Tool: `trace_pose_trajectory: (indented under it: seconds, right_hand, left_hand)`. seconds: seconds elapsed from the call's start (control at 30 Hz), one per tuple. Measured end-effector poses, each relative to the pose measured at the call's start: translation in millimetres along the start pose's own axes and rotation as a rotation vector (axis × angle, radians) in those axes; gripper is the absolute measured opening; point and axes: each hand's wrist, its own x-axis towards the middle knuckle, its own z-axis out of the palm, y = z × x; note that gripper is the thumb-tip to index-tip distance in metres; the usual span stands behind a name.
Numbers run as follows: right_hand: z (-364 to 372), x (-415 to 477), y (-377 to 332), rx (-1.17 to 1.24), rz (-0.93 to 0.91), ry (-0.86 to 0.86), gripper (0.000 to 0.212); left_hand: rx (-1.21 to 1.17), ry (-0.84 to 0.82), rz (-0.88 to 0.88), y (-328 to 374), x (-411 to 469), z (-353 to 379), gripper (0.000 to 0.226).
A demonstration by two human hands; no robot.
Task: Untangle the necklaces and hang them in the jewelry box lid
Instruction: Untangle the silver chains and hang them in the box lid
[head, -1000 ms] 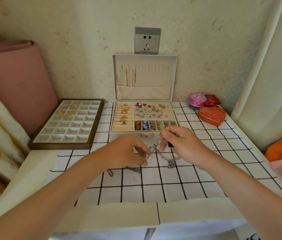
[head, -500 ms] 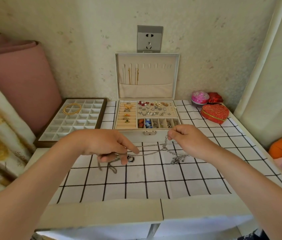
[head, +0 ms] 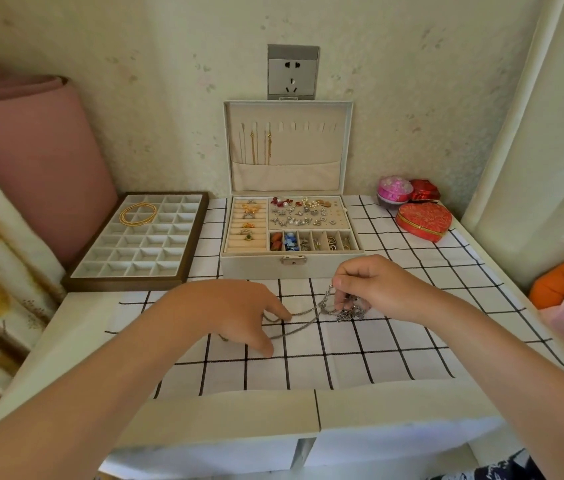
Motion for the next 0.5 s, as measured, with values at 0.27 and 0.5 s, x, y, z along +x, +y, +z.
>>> trace_pose_trajectory:
  seconds: [0.27,0.5]
  right_hand:
    - [-8,-6,-1,0.075,-0.078,0.044,0.026]
    - [-12,-12,-1,0.284,-0.053,0.018,0.015]
  left_hand:
    - [-0.116,0.516,0.139,28,25,25,0.037]
    - [-0.622,0.424,0.229,40,45,25,0.012]
